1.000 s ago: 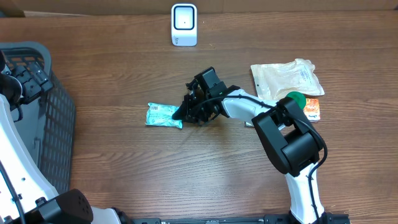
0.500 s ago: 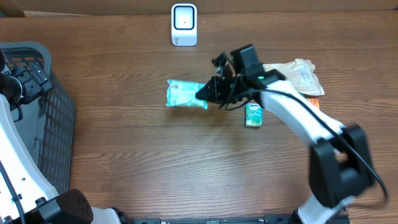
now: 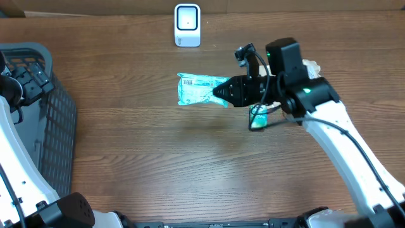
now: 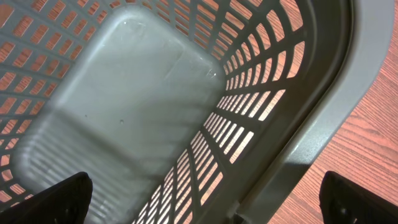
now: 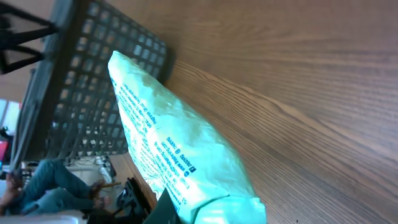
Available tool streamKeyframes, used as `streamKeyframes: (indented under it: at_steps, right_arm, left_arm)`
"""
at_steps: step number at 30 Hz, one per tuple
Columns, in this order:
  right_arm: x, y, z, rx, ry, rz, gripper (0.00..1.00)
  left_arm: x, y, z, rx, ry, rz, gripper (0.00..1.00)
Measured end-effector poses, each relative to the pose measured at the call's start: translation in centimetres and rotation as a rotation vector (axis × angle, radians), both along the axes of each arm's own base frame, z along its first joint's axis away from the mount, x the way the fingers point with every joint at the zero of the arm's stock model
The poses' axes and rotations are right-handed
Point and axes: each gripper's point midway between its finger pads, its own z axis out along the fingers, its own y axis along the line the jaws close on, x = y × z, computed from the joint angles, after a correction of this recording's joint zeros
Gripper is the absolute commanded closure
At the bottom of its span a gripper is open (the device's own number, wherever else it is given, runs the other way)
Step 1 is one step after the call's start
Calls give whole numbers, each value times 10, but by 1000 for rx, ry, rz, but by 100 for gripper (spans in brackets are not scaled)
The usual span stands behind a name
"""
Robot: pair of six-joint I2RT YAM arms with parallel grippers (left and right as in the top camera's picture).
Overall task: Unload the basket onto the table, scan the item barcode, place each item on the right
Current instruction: 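Lift the wipes packet and carry it to the scanner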
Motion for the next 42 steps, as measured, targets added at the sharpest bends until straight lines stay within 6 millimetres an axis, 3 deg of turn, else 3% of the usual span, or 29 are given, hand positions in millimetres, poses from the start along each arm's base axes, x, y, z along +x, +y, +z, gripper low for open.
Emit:
streamKeyframes:
  at_steps: [7,15,24,30,36,42]
  right_arm:
    - [-21,-7,39,31,-111,18,96]
    - [-38,-9,66,85,-141,22,96]
    - [-41,-7,74,147,-51,-17,96]
    - [-40,-9,57,74,41,-98,96]
    - [-12,2,57,-99,58,-155,96]
    - [54,15,75,-302,-68,-256,96]
  left_arm:
    - [0,0,0,0,0,0,0]
    - [0,0,0,0,0,0,0]
    - [0,0,0,0,0,0,0]
    - [0,0,0,0,0,0,1]
    - [0,0,0,0,-1,0,1]
    - [0,0,0,0,0,-1,0]
